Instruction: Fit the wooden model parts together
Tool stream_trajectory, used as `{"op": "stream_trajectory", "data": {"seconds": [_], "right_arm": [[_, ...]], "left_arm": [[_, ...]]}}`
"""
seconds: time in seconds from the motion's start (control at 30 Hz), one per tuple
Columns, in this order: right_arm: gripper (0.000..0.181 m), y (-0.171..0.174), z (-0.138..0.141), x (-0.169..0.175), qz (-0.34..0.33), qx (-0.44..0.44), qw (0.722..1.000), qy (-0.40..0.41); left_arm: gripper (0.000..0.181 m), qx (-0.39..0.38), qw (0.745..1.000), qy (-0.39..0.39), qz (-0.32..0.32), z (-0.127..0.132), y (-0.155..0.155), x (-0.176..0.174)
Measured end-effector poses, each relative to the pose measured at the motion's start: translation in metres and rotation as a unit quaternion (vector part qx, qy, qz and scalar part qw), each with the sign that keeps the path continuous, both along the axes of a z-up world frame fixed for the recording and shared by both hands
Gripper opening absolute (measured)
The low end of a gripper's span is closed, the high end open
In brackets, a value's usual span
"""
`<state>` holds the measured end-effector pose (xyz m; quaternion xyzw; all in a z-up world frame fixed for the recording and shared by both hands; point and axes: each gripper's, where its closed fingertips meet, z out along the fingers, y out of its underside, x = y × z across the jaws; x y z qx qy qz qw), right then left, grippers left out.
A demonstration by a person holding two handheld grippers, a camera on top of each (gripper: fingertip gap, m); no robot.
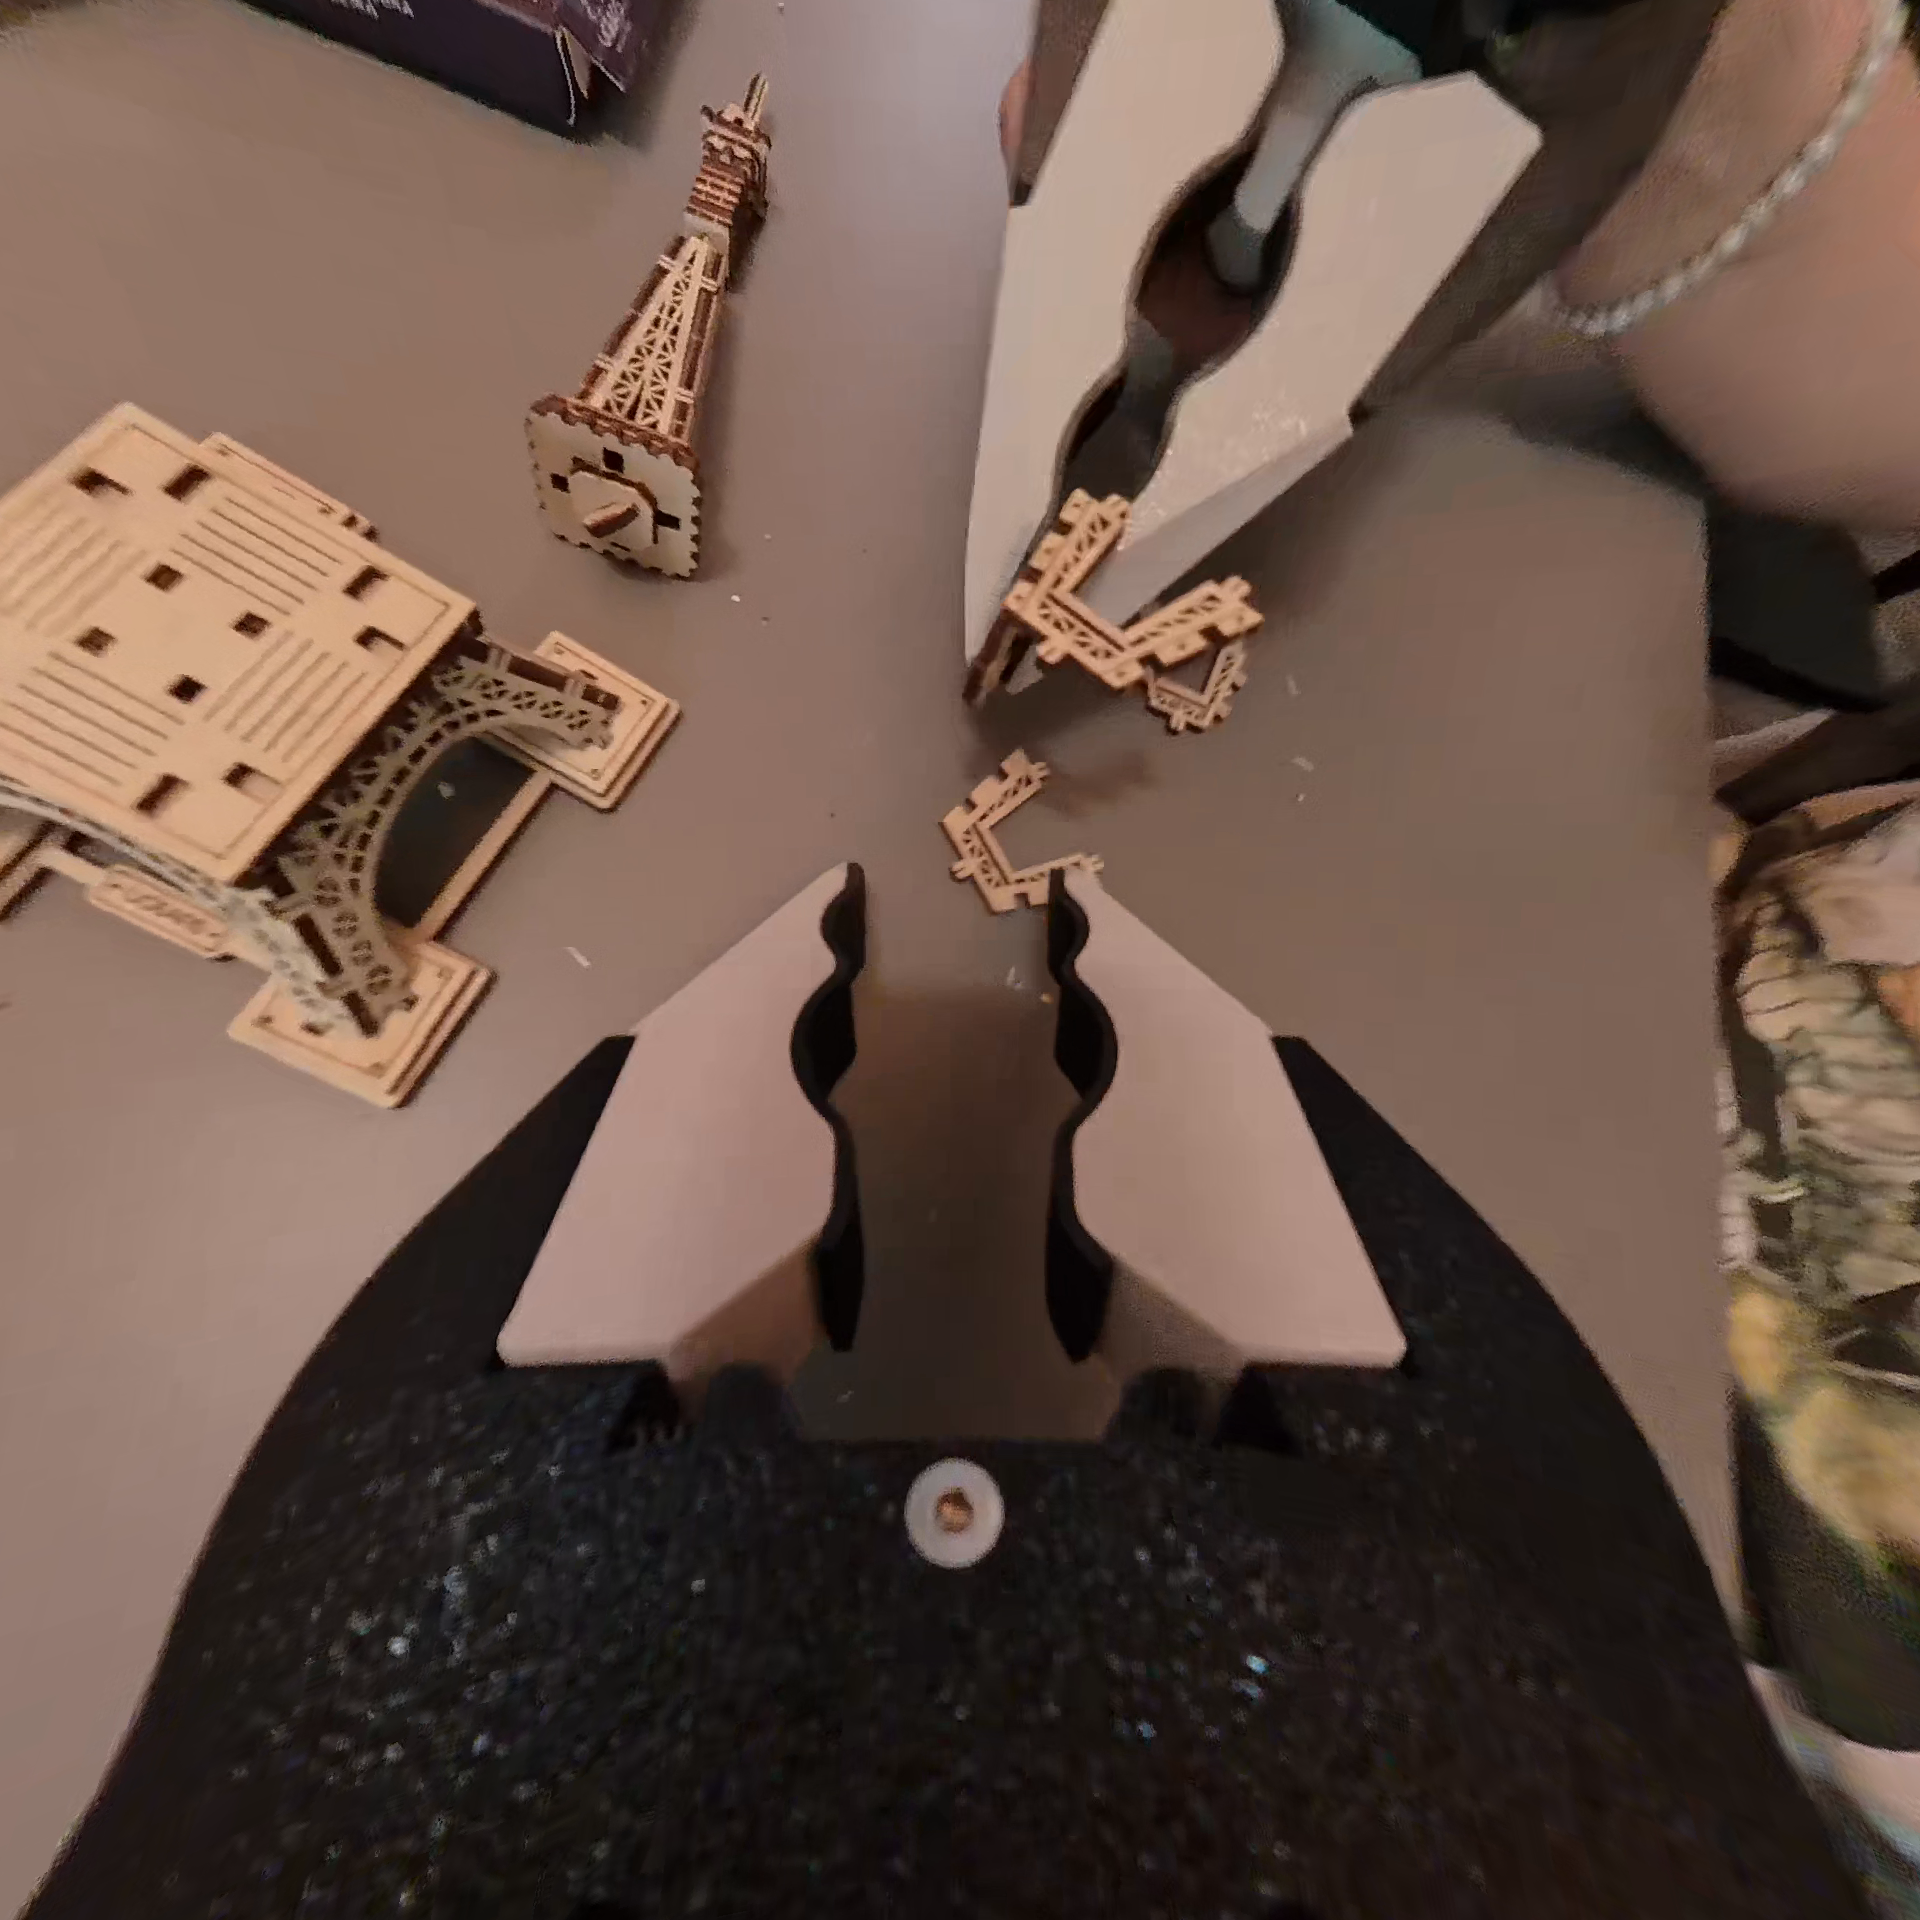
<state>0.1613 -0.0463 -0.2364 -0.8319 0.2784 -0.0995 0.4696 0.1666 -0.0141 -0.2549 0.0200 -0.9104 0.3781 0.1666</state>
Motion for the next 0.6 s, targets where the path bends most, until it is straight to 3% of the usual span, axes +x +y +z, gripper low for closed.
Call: {"op": "stream_trajectory", "data": {"seconds": [0.17, 0.33, 0.6], "right_arm": [[0.001, 0.007, -0.017, 0.0, 0.014, 0.001, 0.996, 0.09], [0.001, 0.013, -0.023, -0.003, 0.018, -0.002, 0.994, 0.112], [0.001, 0.018, -0.021, -0.006, 0.024, 0.024, 0.99, 0.138]], "left_arm": [[0.034, -0.009, 0.997, -0.067, -0.033, -0.005, 0.005, 0.006], [0.032, -0.018, 0.992, -0.109, -0.056, -0.007, 0.005, 0.006], [0.03, -0.056, 0.991, -0.107, -0.063, 0.002, -0.002, 0.001]]}}
